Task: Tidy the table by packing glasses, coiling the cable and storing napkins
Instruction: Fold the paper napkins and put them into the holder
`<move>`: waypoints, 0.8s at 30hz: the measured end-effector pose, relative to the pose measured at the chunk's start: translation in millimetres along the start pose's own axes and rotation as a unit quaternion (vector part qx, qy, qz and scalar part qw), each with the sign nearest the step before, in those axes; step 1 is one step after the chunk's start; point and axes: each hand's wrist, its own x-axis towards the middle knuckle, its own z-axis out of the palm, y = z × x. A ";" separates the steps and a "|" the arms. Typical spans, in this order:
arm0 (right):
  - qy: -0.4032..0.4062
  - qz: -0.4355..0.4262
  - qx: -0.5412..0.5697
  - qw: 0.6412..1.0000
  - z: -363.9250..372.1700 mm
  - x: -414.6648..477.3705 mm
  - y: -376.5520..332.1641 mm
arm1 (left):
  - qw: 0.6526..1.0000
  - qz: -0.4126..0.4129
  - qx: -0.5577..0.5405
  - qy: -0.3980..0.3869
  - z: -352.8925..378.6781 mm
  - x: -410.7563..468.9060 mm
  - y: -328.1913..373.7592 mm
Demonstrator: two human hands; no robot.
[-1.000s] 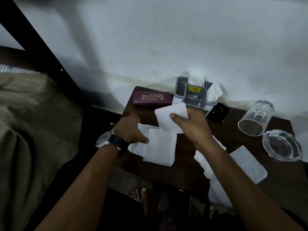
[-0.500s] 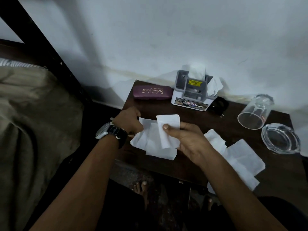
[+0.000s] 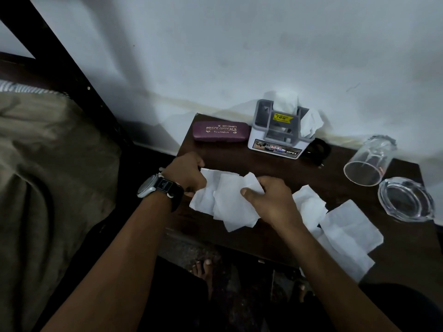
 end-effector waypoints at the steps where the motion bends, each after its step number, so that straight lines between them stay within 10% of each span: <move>1: -0.005 -0.024 -0.022 0.999 -1.8 -0.3 -2.1 | 1.000 0.005 0.012 0.000 -0.1 0.4 0.2; 10: -0.246 -0.139 -0.161 0.946 -39.4 35.5 -44.9 | 0.998 0.020 0.065 0.018 -1.4 0.5 2.7; 16: -0.110 -0.208 -0.342 0.910 -13.5 38.8 -37.7 | 0.996 0.029 0.087 0.001 -0.4 6.8 0.1; 24: -0.092 -0.136 -0.322 0.932 -11.8 33.5 -29.8 | 0.999 0.021 0.045 -0.008 -0.2 5.0 -1.7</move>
